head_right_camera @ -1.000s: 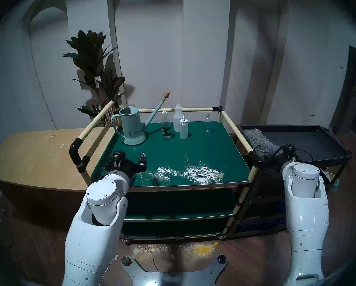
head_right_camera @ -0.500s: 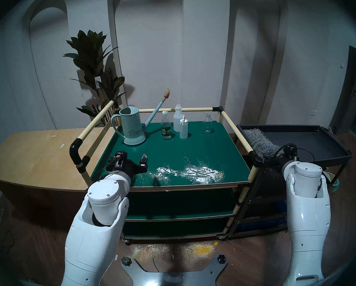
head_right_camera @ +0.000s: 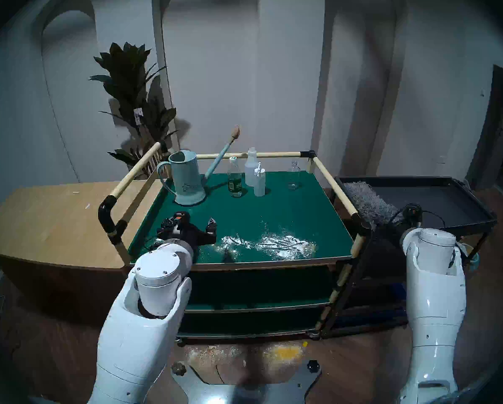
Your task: Dust the shelf with the duster
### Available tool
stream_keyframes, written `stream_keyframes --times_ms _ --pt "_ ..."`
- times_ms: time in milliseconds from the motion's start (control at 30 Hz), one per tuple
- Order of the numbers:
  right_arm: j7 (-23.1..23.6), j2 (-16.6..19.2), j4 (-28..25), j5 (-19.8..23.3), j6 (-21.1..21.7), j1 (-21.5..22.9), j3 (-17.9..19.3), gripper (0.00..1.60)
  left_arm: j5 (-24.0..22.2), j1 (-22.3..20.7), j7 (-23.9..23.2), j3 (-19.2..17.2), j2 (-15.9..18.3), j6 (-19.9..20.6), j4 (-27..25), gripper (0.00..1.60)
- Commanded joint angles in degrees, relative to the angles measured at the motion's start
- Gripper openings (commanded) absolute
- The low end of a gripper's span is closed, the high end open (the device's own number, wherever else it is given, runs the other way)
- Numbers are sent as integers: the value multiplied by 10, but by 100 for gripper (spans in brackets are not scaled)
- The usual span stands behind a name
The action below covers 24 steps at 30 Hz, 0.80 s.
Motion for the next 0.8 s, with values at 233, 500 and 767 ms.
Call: stream_keyframes --times_ms 233,500,767 --pt "14 19 52 -4 -17 39 -37 160 6 -19 27 0 -18 -8 -4 160" --pt "23 21 58 -3 -24 43 -56 87 3 -11 39 -10 -19 -11 -7 160" --pt "26 20 54 -3 -27 39 -66 43 -1 -7 44 -18 -20 -14 -9 160"
